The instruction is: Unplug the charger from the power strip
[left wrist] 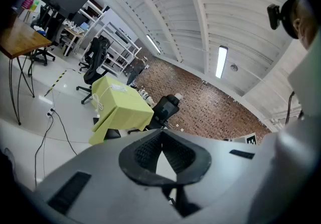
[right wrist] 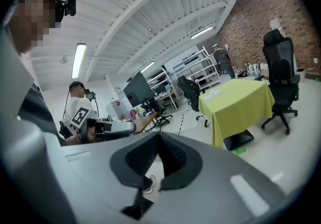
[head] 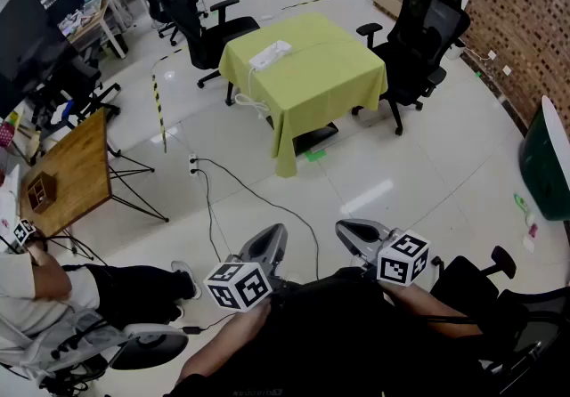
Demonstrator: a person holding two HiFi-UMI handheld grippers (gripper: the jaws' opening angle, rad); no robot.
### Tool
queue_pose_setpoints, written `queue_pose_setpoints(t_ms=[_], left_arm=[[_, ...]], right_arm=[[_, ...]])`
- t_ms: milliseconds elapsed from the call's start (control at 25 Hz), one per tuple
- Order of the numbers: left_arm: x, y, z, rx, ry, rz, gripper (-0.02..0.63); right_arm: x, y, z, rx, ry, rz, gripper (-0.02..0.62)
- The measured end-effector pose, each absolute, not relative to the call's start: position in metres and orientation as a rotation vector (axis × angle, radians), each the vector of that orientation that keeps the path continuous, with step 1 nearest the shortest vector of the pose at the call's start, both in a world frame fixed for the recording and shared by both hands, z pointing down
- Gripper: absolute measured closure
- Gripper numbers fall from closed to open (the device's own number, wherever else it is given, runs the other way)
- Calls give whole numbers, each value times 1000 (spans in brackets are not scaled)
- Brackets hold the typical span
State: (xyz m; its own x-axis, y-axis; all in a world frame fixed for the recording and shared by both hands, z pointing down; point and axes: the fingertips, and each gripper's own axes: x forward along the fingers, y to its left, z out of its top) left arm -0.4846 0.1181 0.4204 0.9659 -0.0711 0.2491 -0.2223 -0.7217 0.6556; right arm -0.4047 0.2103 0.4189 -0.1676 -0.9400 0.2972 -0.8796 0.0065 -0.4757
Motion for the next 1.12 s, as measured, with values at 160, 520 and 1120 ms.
queue_pose_setpoints(t_ms=[160,520,1120], left_arm=[[-484,121,424,2370,-207,260,601],[-479,127,421,2367,-208,261,601],[-443,153,421,2350,-269,254,601]], right_arm=[[-403,214,423,-1960,2149,-875,594],[-399,219,421,-1952,2152,-875,594],[-362,240,420,-1893,2207,-876,593]])
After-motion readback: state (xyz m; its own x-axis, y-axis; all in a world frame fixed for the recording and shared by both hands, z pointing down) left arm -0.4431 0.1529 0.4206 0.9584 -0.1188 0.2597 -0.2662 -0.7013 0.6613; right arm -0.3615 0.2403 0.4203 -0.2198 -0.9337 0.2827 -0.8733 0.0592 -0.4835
